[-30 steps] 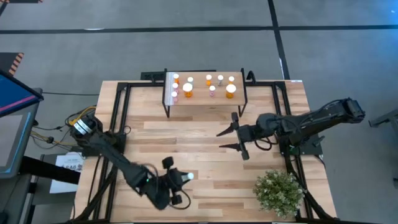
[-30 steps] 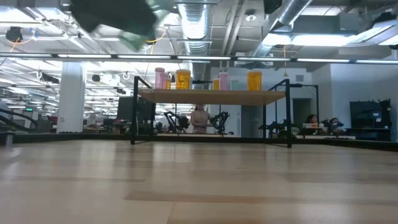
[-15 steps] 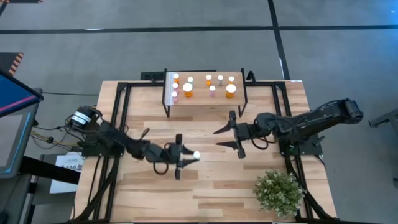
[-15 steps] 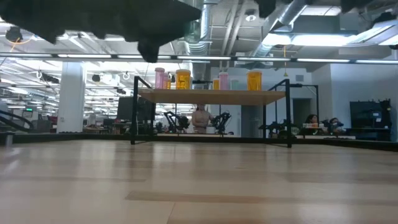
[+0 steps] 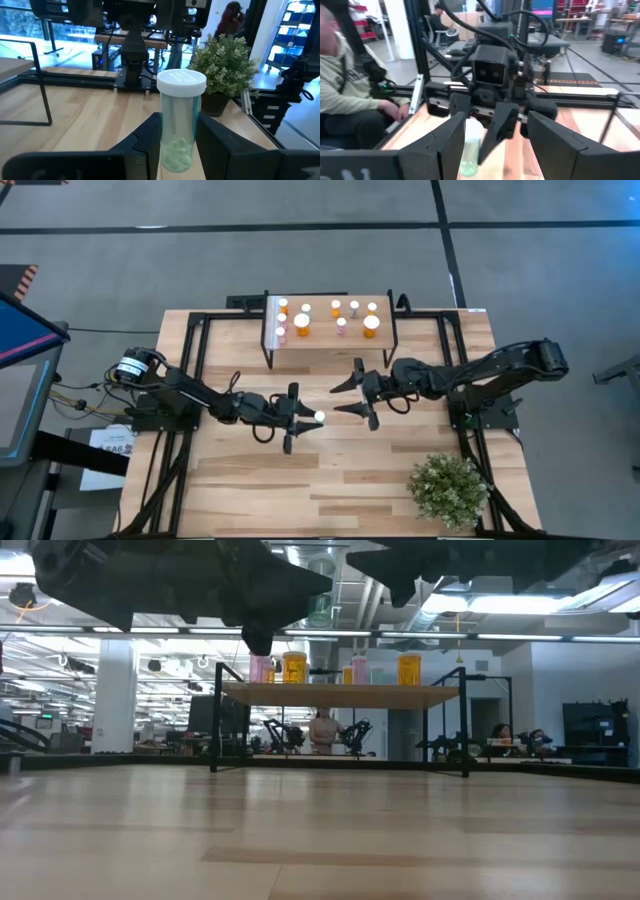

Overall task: Pick and place medicine bottles onto shelf by color
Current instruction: Put the blue pill bottle on the shelf, then return to Home Position

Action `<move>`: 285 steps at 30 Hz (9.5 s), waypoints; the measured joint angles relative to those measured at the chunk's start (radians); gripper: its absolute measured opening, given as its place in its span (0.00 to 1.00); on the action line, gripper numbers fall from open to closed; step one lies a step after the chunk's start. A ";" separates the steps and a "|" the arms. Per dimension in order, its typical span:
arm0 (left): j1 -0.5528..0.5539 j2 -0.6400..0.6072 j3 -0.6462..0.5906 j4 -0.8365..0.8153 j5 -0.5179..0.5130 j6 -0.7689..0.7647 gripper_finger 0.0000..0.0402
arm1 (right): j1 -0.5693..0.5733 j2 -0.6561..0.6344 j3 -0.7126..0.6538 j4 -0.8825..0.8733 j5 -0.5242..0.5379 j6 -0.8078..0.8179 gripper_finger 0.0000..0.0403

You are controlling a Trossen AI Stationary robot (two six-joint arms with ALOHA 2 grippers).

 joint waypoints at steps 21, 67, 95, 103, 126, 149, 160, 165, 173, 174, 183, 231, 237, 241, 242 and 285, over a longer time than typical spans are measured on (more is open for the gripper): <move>0.021 0.001 0.025 0.038 -0.002 0.009 0.23 | 0.024 0.098 0.066 0.001 -0.038 0.083 0.67; 0.026 0.001 0.036 0.015 0.005 -0.014 0.23 | 0.016 0.180 0.155 -0.087 -0.086 0.097 0.33; 0.025 -0.132 0.035 -0.302 -0.186 -0.062 0.61 | -0.115 0.110 0.154 -0.093 -0.072 0.034 0.34; -0.013 -0.175 0.035 -0.356 -0.239 -0.056 0.66 | -0.258 0.097 0.154 -0.054 0.009 -0.030 0.34; -0.038 -0.175 0.034 -0.382 -0.320 -0.058 0.67 | -0.415 0.223 0.307 -0.211 0.003 -0.081 0.37; -0.038 -0.174 0.034 -0.393 -0.318 -0.059 0.67 | -0.457 0.341 0.388 -0.248 0.003 -0.091 0.38; -0.038 -0.174 0.034 -0.392 -0.317 -0.061 0.67 | -0.459 0.341 0.388 -0.321 0.005 -0.118 0.38; -0.038 -0.174 0.034 -0.392 -0.315 -0.061 0.67 | -0.459 0.341 0.388 -0.322 0.005 -0.118 0.38; -0.038 -0.174 0.034 -0.392 -0.316 -0.063 0.67 | -0.459 0.341 0.388 -0.324 0.005 -0.118 0.38; -0.038 -0.174 0.034 -0.392 -0.316 -0.063 0.67 | -0.459 0.341 0.388 -0.324 0.005 -0.118 0.38; -0.038 -0.174 0.034 -0.392 -0.317 -0.063 0.67 | -0.459 0.343 0.388 -0.336 0.006 -0.117 0.44; -0.038 -0.700 0.034 -0.812 -0.206 0.059 0.51 | -0.317 -0.269 0.188 -0.521 -0.131 -0.109 0.41; -0.038 -0.925 0.028 -0.964 -0.177 0.065 0.42 | -0.288 -0.500 0.021 -0.510 -0.109 -0.100 0.35; -0.038 -1.058 -0.016 -1.013 -0.176 0.070 0.36 | -0.267 -0.643 -0.087 -0.501 -0.072 -0.109 0.33; -0.038 -1.090 -0.035 -1.014 -0.176 0.070 0.35 | -0.265 -0.679 -0.114 -0.504 -0.068 -0.109 0.33; -0.038 -1.615 -0.557 -0.978 -0.140 0.069 0.00 | -0.266 -1.253 -0.682 -0.489 -0.012 0.004 0.09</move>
